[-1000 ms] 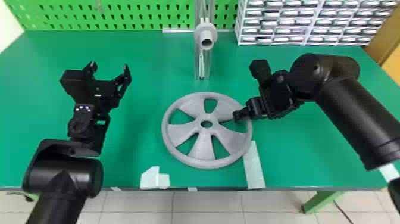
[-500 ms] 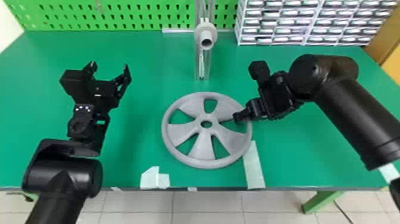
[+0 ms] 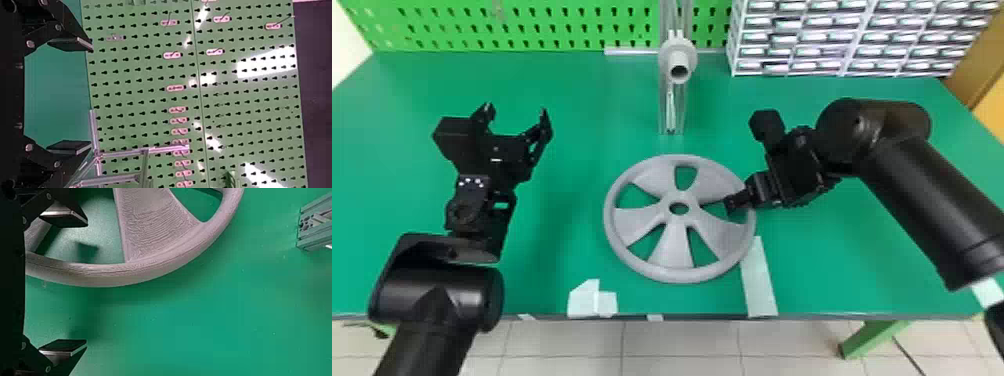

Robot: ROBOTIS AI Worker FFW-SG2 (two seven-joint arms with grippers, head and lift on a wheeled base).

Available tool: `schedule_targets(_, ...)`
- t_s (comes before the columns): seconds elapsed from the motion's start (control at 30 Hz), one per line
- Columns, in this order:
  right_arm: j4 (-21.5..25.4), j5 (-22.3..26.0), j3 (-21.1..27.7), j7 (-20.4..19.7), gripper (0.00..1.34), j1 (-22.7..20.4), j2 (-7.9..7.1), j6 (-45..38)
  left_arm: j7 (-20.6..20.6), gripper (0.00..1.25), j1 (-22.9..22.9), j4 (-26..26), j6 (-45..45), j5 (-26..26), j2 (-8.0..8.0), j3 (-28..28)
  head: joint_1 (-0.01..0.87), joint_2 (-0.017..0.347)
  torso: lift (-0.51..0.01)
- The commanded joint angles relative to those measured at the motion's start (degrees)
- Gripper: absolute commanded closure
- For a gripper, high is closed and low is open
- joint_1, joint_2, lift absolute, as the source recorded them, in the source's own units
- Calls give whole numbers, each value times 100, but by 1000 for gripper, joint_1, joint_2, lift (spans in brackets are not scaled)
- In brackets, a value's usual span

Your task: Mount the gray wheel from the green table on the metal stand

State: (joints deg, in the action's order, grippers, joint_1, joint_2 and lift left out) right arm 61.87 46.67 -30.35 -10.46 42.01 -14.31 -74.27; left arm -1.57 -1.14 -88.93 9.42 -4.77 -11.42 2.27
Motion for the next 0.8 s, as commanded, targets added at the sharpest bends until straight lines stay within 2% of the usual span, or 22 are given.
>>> schedule_targets(0.0,-8,0,-15,0,223,0,-2,0,8,377,0,-1,8,2,-1,1,867,52,-100)
schedule_targets(0.13,-8,9,-50,0,272,0,-2,0,-1,377,0,-1,8,2,-9,1,867,52,-100)
schedule_targets(0.33,-8,9,-77,0,519,0,7,9,-1,377,-9,-1,8,2,-9,1,867,52,-100)
schedule_targets(0.5,-8,9,-94,0,541,9,-2,17,-1,378,-9,-1,8,-7,-18,10,867,52,-100)
schedule_targets(0.77,-8,9,-138,0,662,26,7,17,-1,383,-9,-1,8,2,-18,10,867,52,-100)
